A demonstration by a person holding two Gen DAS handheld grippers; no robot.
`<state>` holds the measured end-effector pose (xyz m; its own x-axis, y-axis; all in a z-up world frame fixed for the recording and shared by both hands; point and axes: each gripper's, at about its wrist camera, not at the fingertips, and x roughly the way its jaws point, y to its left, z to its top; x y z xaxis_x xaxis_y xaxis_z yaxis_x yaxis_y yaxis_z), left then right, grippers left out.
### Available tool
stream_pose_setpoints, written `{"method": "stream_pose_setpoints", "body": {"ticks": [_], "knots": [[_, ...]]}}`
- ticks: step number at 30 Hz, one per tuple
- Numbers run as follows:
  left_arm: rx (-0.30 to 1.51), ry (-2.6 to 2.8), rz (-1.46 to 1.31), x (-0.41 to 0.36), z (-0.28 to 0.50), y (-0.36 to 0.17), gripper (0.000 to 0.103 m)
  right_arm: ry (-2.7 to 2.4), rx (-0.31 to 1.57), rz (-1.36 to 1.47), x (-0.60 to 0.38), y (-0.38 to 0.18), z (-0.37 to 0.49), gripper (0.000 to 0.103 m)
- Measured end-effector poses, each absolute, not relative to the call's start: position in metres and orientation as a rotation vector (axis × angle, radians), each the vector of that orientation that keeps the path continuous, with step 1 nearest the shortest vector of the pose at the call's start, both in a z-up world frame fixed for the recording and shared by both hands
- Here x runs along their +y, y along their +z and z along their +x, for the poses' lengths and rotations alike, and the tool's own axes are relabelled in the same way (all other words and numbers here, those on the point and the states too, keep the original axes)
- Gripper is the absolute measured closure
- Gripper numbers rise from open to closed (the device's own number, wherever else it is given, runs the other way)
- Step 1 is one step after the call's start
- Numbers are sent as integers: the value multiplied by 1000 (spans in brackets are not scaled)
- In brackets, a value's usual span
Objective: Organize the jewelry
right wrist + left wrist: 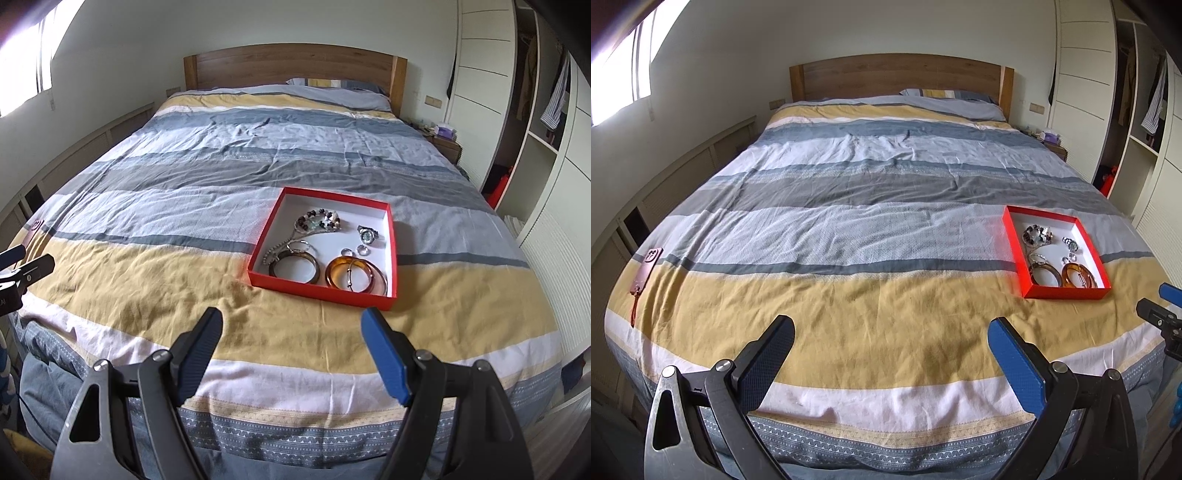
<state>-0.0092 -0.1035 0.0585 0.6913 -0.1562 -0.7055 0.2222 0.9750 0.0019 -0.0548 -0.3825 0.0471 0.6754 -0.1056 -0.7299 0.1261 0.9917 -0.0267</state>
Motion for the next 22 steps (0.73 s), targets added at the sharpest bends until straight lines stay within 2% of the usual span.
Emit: {"method": "stream_pose_setpoints", "body": {"ticks": [22], "knots": [[879, -225, 104, -105, 15, 22, 1, -165, 921, 69, -400, 7, -39, 27]]}}
